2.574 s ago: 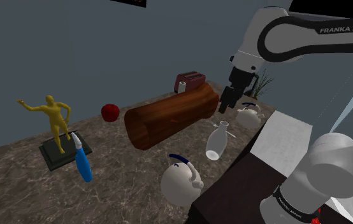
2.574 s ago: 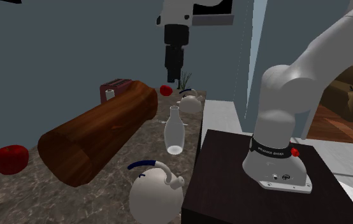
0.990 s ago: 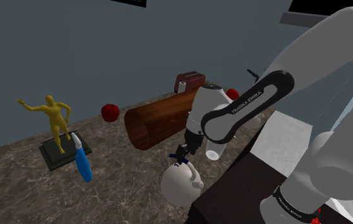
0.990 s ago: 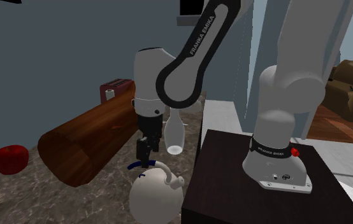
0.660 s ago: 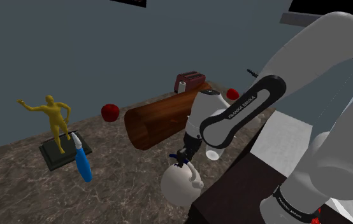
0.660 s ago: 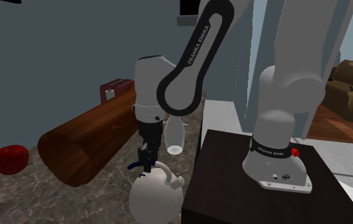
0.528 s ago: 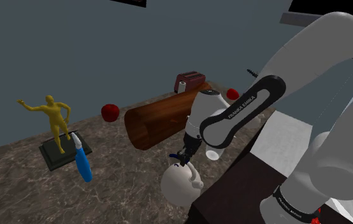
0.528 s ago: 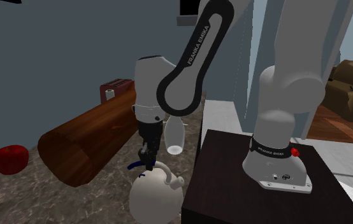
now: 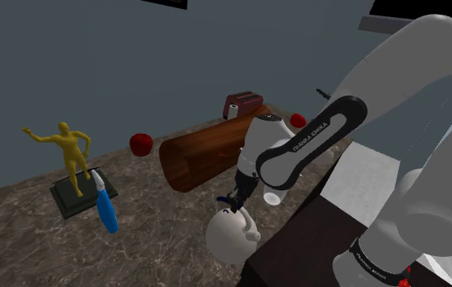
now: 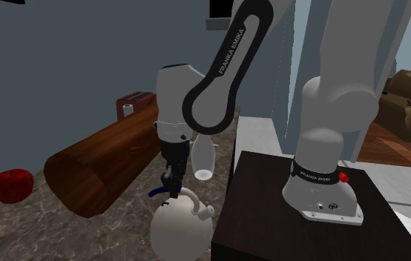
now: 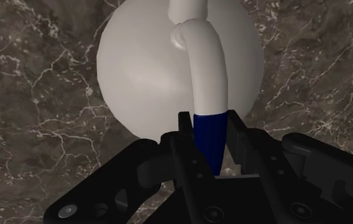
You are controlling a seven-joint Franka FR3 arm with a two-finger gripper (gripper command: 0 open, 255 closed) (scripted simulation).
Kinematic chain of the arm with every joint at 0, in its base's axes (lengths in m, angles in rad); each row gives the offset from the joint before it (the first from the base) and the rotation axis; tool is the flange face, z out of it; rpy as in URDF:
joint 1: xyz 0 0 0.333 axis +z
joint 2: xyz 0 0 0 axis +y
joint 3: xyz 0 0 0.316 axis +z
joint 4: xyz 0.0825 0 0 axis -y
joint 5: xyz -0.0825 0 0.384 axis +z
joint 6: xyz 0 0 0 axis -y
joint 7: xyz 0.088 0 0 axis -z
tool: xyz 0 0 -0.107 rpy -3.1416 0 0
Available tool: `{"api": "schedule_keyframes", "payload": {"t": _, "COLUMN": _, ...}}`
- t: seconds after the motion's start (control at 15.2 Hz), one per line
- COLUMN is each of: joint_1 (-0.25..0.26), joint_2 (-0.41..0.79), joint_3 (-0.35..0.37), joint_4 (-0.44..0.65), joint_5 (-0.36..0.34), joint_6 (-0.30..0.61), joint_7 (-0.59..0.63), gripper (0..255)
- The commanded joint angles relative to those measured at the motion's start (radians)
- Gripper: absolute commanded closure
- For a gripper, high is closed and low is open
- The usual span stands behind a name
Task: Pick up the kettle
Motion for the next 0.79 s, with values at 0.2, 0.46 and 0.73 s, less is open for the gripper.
{"api": "schedule_keyframes", "payload": {"t": 0.2, "joint_1": 0.002, "joint_2": -0.074, "joint_3": -0.001, "joint_4": 0.005, "joint_5": 0.017, "joint_6": -0.078, "joint_7": -0.007, "gripper": 255}}
{"api": "schedule_keyframes", "payload": {"t": 0.46, "joint_1": 0.004, "joint_2": -0.135, "joint_3": -0.006, "joint_4": 0.015, "joint_5": 0.026, "joint_6": -0.148, "joint_7": -0.01, "gripper": 255}}
{"api": "schedule_keyframes", "payload": {"t": 0.73, "joint_1": 0.006, "joint_2": -0.191, "joint_3": -0.011, "joint_4": 0.028, "joint_5": 0.03, "joint_6": -0.217, "joint_7": -0.011, "gripper": 255}}
